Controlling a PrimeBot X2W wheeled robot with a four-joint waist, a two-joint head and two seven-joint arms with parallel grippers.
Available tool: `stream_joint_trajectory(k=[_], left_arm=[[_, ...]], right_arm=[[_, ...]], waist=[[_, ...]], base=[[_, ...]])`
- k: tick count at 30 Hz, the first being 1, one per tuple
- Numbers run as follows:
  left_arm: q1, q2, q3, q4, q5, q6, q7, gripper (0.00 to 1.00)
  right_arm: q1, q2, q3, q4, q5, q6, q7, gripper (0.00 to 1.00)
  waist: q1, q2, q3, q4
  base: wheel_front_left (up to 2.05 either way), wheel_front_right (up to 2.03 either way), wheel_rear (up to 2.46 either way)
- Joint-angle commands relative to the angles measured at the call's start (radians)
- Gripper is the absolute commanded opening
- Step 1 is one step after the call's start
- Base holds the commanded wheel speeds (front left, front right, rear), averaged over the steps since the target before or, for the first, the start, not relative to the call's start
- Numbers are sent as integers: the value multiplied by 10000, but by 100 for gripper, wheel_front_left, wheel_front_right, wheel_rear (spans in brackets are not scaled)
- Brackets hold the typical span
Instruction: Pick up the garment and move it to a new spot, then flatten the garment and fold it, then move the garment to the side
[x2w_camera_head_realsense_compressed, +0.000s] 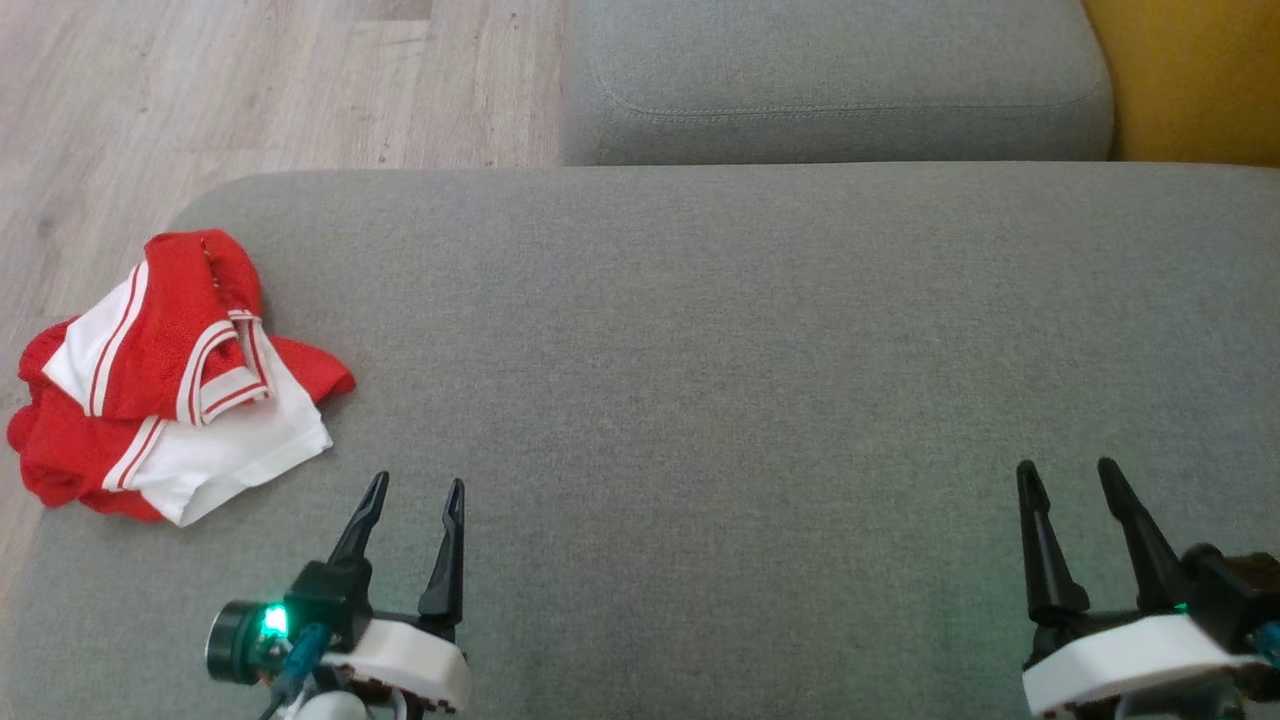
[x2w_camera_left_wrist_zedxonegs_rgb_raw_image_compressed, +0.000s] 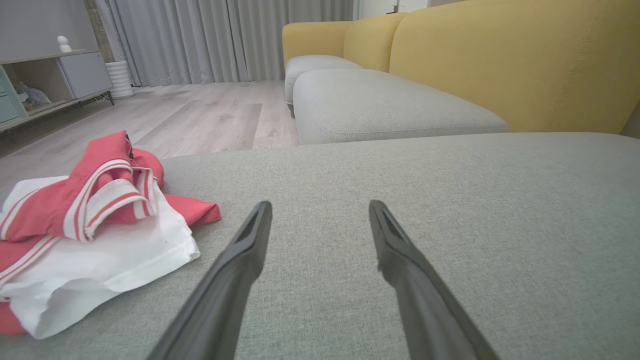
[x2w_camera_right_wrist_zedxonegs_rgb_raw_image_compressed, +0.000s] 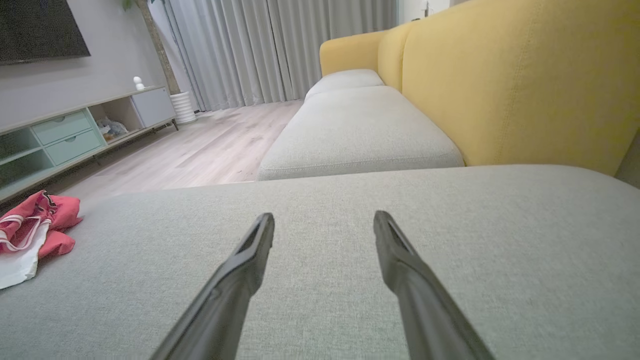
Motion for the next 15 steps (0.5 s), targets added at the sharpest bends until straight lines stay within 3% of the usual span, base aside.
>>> stream_joint_trajectory(k=[1,15], left_arm=[[-549,82,306,-241,-66,60,-61,100],[-578,86,287,-146,-284,205,-38,100]], right_arm=[[-236,-69,188,-272,143,-7,-58,100],[-276,-68,128,-138,143,-7,62,100]], waist=[[0,0,3,2],[0,0,6,79]], base=[[0,0,0],[0,0,0]])
